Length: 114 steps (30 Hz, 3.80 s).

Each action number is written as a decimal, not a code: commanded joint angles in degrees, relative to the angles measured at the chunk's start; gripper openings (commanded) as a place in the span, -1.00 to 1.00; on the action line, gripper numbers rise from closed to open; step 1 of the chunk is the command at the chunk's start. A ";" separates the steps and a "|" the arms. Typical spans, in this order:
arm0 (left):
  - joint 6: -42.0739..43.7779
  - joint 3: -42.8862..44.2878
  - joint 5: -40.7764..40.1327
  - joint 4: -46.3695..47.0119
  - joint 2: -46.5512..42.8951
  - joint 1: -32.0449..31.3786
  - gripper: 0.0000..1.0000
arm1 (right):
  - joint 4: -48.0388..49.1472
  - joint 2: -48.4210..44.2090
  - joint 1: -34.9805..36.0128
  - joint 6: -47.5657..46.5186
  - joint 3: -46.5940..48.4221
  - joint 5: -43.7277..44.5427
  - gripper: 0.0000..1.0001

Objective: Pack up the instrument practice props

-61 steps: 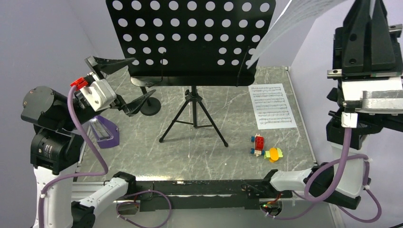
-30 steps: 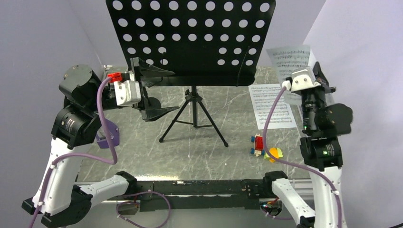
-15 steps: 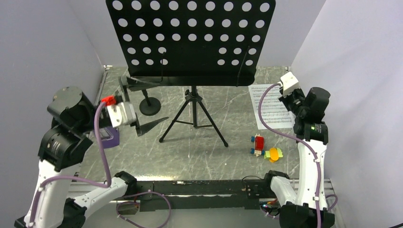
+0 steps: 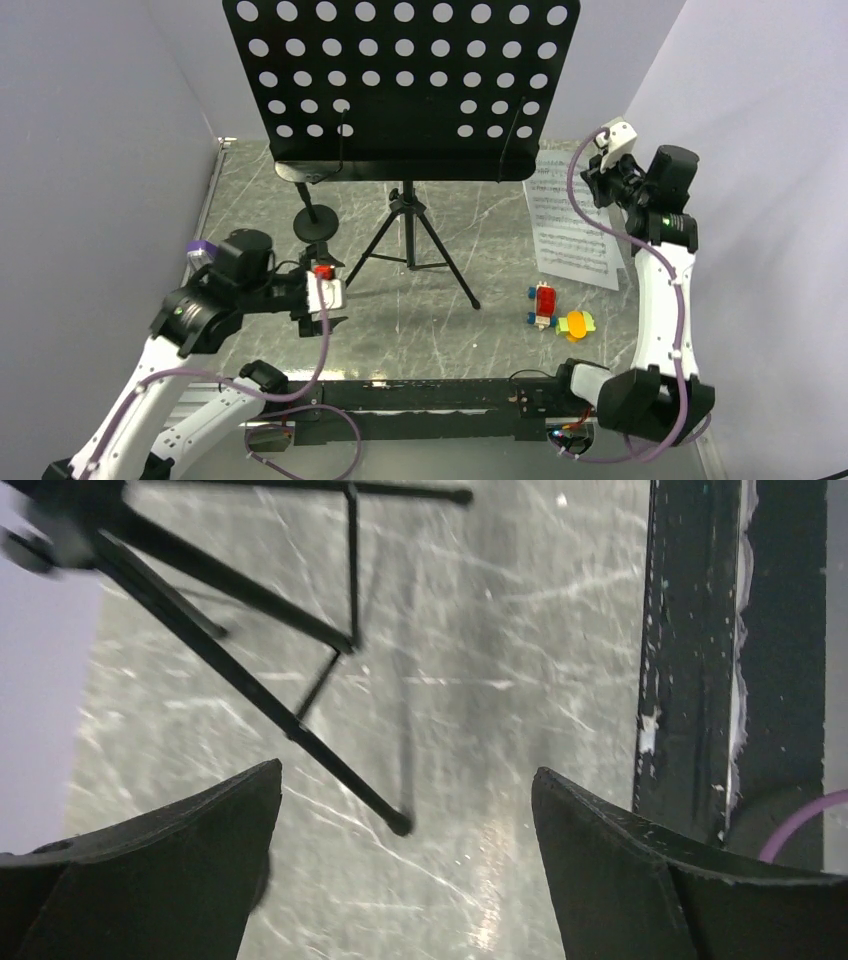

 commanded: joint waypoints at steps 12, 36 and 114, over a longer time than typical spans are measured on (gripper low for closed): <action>-9.23 -7.17 -2.29 9.00 14.55 0.01 0.99 | 3.72 27.82 -1.51 1.40 9.28 6.45 -1.00; -4.98 -5.18 -5.67 7.38 25.97 5.62 0.99 | 5.93 55.87 -0.67 -8.24 27.49 13.77 -1.00; -21.69 -16.22 -6.95 43.52 17.38 6.07 0.71 | 7.36 19.16 14.14 7.22 -9.72 -24.42 0.56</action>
